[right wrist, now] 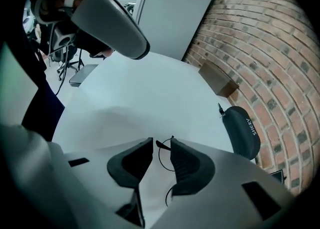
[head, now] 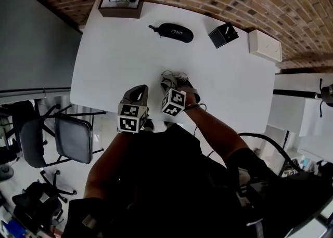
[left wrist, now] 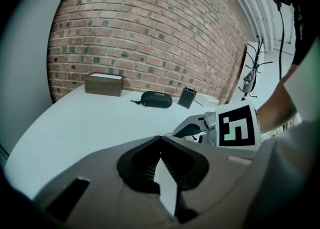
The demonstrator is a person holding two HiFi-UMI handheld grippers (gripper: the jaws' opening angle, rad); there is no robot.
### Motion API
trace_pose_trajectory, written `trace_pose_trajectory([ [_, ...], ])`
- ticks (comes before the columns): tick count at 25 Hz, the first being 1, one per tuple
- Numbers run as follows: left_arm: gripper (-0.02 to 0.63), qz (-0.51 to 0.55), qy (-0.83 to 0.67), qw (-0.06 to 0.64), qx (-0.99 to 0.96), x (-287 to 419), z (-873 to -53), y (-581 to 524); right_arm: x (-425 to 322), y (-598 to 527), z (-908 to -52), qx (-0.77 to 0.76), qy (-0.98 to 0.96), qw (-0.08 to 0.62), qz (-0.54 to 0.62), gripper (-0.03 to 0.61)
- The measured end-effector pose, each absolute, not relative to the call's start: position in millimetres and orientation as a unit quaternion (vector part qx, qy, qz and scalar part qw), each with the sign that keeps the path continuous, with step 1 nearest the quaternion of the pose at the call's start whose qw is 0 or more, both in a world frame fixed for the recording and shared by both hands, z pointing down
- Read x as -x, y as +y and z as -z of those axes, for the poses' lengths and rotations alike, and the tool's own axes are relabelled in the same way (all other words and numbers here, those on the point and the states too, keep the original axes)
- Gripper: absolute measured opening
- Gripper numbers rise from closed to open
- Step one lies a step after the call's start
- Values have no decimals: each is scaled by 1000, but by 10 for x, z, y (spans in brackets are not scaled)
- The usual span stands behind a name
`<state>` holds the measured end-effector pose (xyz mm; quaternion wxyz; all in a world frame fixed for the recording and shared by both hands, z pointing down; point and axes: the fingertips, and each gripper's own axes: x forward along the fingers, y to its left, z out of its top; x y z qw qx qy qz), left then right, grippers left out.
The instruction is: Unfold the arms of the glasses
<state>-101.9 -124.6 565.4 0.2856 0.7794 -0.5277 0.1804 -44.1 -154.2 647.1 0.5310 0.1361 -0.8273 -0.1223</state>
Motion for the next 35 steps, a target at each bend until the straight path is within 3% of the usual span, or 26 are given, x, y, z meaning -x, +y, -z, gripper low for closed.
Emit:
trace_pose_trajectory([
  [11, 9, -181, -534, 285, -775, 1109, -5693, -1163, 524, -1559, -6487, -113, -813, 536, 197, 55],
  [35, 9, -196, -486, 279, -805, 772, -5725, -1403, 267, -1537, -5877, -210, -868, 422, 159, 26],
])
